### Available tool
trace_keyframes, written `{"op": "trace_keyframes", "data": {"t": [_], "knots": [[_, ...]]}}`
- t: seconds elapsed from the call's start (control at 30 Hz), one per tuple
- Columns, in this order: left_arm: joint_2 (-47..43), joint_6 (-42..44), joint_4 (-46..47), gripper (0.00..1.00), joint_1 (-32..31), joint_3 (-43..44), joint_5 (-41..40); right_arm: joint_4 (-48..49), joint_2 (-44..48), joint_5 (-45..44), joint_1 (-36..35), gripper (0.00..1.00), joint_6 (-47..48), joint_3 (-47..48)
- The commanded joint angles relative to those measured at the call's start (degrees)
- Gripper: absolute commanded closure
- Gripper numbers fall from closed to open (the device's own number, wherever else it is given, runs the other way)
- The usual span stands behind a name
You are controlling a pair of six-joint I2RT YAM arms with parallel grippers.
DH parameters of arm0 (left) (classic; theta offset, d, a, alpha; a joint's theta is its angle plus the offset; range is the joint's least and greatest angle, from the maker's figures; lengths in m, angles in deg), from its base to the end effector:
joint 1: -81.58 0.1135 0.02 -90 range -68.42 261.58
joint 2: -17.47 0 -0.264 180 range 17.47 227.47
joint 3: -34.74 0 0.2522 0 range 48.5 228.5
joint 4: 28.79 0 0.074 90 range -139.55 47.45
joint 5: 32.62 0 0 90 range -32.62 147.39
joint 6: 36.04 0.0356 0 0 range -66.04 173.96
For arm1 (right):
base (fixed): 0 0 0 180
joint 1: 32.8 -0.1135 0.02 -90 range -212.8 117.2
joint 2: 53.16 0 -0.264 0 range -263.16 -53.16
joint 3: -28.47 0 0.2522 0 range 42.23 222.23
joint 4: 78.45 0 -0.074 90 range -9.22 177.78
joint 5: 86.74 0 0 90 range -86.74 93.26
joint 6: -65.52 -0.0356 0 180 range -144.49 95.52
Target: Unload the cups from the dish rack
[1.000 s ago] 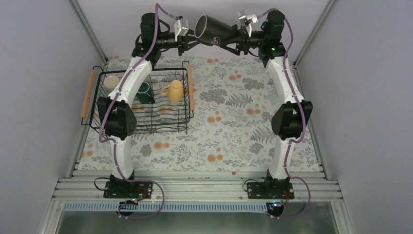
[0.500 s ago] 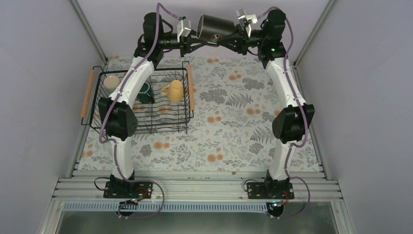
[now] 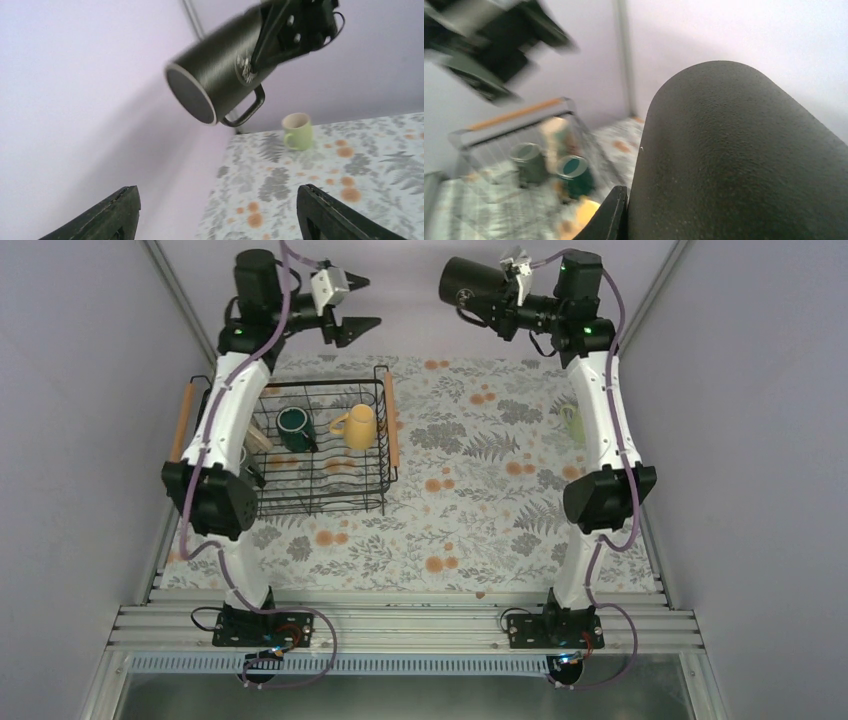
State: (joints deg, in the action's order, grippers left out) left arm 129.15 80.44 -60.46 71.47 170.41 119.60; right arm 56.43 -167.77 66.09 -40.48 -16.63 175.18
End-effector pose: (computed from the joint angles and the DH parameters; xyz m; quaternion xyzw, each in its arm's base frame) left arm 0.4254 -0.1078 0.4493 0.5252 0.5053 -0.3048 0.6131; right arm 0.4234 0.0891 0.4672 -0.4117 0.6180 0.4072 0.5318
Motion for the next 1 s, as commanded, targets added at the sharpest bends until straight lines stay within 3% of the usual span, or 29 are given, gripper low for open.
{"op": "trace_keyframes", "data": {"t": [0.0, 0.13, 0.3, 0.47, 0.73, 0.97], "knots": [[-7.2, 6.6, -3.7, 0.19, 1.4, -0.7, -6.0, -7.7, -3.1, -24.8, 1.1, 0.97, 15.4, 2.6], [-11.6, 9.9, -5.2, 0.11, 2.2, -4.1, -12.8, -11.6, -7.4, -37.0, 1.6, 0.97, 19.8, 5.3], [-13.8, 16.8, -10.1, 0.05, 2.6, -3.9, -26.5, -19.2, -12.1, -45.9, 1.6, 0.97, 26.8, 8.4], [-13.2, 23.0, -18.6, 0.01, 4.1, -1.4, -33.1, -24.7, -13.2, -53.0, 2.0, 0.97, 32.5, 6.9], [-16.5, 28.7, -24.4, 0.0, 7.7, -5.0, -31.5, -33.4, -15.1, -60.4, 2.2, 0.97, 37.0, 4.3], [-18.8, 31.6, -28.8, 0.0, 10.1, -8.8, -27.6, -39.1, -16.7, -57.9, 2.8, 0.97, 37.6, 2.2]]}}
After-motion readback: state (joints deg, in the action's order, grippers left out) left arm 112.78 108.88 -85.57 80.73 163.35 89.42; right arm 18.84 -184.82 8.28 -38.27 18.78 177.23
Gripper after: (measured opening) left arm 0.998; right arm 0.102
